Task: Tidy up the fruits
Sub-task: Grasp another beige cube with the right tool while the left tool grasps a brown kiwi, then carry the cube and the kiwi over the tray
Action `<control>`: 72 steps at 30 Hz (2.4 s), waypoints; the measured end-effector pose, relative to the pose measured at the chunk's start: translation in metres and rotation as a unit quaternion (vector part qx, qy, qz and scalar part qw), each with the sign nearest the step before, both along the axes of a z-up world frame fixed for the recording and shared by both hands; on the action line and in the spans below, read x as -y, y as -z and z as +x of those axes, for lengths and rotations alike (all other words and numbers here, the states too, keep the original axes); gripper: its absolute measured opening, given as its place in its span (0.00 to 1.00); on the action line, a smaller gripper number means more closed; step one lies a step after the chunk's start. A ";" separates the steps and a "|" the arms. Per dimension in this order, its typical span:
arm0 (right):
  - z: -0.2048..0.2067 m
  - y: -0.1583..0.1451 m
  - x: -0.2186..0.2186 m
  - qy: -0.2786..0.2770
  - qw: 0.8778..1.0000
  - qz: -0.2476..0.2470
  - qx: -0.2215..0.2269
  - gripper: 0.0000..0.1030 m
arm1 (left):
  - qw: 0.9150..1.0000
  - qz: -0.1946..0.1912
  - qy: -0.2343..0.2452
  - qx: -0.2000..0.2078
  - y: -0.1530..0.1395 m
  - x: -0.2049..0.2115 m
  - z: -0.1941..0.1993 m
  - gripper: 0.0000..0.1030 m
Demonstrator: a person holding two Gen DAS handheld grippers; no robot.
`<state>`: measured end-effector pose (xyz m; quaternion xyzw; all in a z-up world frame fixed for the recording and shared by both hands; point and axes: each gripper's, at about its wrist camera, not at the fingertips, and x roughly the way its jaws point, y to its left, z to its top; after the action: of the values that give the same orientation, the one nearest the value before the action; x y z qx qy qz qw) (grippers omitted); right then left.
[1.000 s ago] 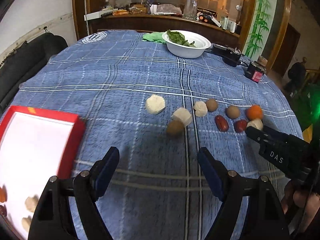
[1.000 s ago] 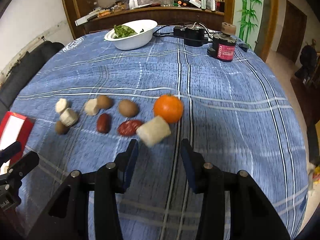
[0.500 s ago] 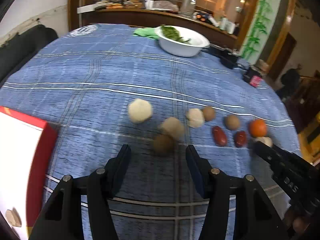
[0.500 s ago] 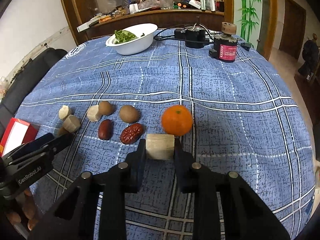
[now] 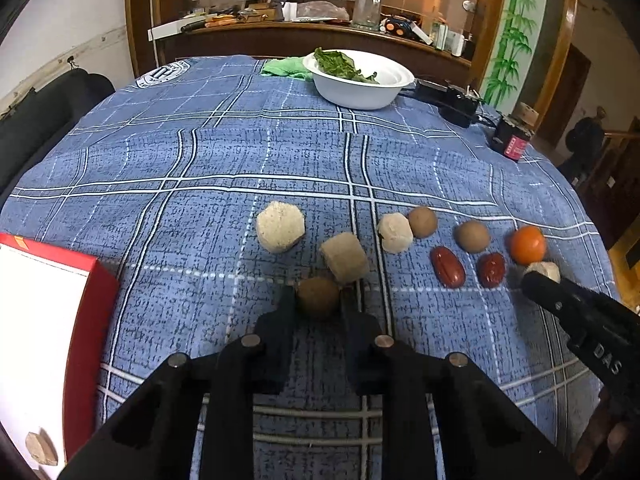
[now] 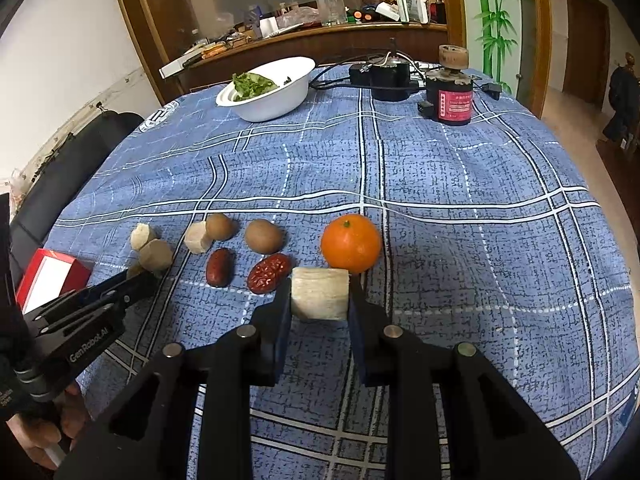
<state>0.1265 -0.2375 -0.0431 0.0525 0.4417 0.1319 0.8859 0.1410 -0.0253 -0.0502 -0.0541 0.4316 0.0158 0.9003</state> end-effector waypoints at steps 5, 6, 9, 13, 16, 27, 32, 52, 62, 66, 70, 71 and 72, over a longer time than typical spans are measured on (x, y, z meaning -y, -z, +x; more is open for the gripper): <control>-0.001 0.000 0.000 0.003 1.000 -0.004 -0.001 0.27 | 1.000 -0.017 0.010 -0.002 -0.008 -0.006 -0.023 0.20; -0.001 -0.001 -0.001 0.003 1.000 -0.007 -0.002 0.27 | 1.000 -0.018 0.011 -0.001 -0.010 -0.007 -0.028 0.20; -0.009 -0.006 -0.007 -0.002 1.000 -0.012 0.000 0.27 | 1.000 -0.021 0.021 0.007 -0.017 -0.008 -0.047 0.20; -0.029 -0.014 -0.014 -0.010 1.000 -0.017 0.003 0.27 | 0.999 -0.024 0.032 0.010 -0.022 -0.011 -0.071 0.20; -0.049 -0.021 -0.015 -0.008 1.000 -0.020 0.007 0.27 | 0.999 -0.030 0.037 0.016 -0.027 -0.017 -0.088 0.20; -0.124 -0.046 -0.032 -0.013 0.999 -0.015 0.029 0.27 | 0.998 -0.029 0.042 0.031 -0.040 -0.034 -0.140 0.20; -0.141 -0.053 -0.057 -0.035 0.999 -0.020 0.035 0.27 | 0.998 -0.028 0.035 0.041 -0.046 -0.048 -0.159 0.20; -0.176 -0.065 -0.136 -0.110 0.992 -0.022 0.051 0.27 | 0.998 -0.019 -0.028 0.059 -0.059 -0.099 -0.200 0.20; -0.185 -0.070 -0.181 -0.161 0.985 -0.005 0.061 0.27 | 0.994 -0.019 -0.096 0.055 -0.056 -0.145 -0.207 0.19; -0.188 -0.072 -0.202 -0.183 0.981 0.002 0.065 0.27 | 0.990 -0.017 -0.127 0.052 -0.054 -0.165 -0.206 0.19; -0.190 -0.072 -0.225 -0.204 0.977 0.008 0.067 0.27 | 0.987 -0.017 -0.156 0.046 -0.049 -0.186 -0.204 0.19; -0.190 -0.071 -0.230 -0.209 0.976 0.009 0.064 0.27 | 0.985 -0.017 -0.164 0.044 -0.048 -0.192 -0.203 0.19; -0.190 -0.069 -0.235 -0.214 0.975 0.010 0.062 0.27 | 0.985 -0.017 -0.168 0.042 -0.046 -0.196 -0.203 0.19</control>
<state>-0.0639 -0.0021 0.0262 -0.0426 0.3851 0.3262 0.8623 -0.0618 0.1709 -0.0038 -0.1417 0.3784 0.1574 0.9011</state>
